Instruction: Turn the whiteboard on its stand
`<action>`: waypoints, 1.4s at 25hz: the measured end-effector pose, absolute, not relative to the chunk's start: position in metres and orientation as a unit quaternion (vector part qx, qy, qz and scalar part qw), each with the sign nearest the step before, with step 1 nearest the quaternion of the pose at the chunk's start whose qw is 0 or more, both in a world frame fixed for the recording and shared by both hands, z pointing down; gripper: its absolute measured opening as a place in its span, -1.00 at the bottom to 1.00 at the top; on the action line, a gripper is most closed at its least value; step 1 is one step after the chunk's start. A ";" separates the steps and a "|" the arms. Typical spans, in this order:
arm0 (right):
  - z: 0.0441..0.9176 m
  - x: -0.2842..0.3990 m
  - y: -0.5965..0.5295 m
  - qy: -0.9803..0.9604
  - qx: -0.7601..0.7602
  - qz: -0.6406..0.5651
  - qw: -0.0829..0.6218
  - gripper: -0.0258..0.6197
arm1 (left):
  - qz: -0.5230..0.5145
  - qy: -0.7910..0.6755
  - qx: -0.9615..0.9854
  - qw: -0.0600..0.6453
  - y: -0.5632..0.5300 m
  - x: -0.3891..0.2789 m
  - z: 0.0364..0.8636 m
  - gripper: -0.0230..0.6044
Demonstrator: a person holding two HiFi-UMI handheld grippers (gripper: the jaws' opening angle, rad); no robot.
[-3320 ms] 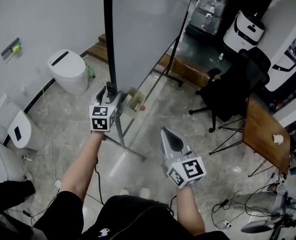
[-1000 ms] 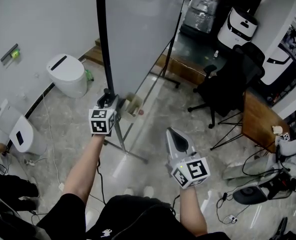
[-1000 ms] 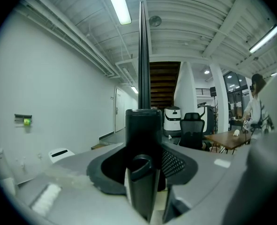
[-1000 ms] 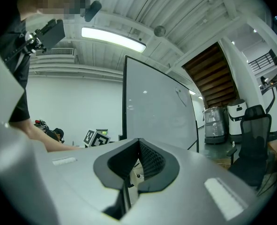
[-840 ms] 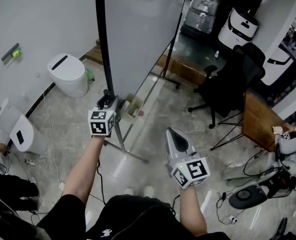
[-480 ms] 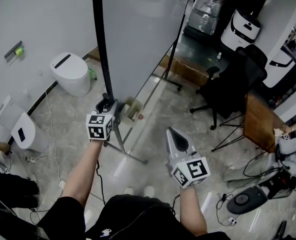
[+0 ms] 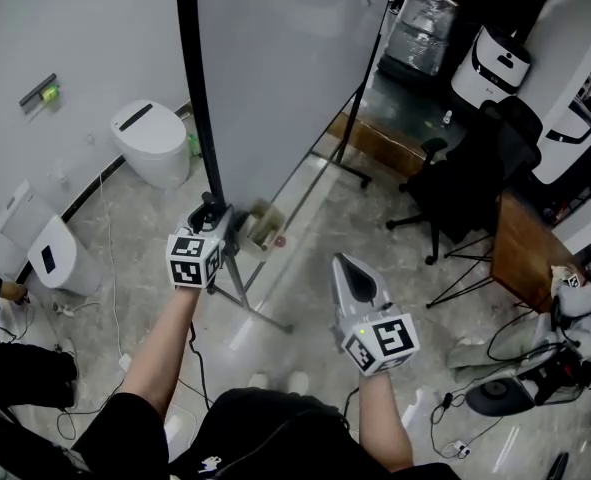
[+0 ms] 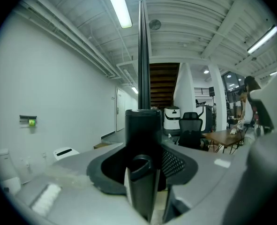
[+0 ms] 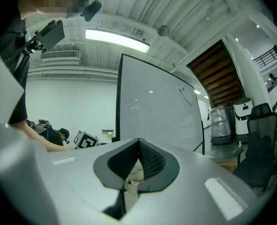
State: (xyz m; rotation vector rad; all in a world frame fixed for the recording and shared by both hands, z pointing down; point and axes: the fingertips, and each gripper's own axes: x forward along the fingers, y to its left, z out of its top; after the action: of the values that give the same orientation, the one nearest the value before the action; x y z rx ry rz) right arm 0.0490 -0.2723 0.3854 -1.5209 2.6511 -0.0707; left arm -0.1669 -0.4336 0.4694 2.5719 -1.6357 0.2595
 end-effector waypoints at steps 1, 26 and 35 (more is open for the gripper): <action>0.386 0.047 -0.272 0.868 -0.495 -0.023 0.042 -0.90 | 0.085 -0.534 0.841 0.040 -0.433 -0.169 0.470 -0.32; 0.389 0.061 -0.254 0.866 -0.496 -0.026 0.048 -0.90 | 0.082 -0.549 0.831 0.014 -0.407 -0.186 0.466 -0.07; 0.383 0.055 -0.252 0.872 -0.486 -0.021 0.052 -0.90 | 0.047 -0.530 0.846 -0.014 -0.375 -0.170 0.425 -0.28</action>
State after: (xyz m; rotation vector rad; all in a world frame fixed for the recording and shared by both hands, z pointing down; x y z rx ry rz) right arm 0.0551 -0.2520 0.3832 -1.4769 2.6525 -0.0648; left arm -0.1700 -0.3753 0.4247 2.6831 -1.6815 0.1498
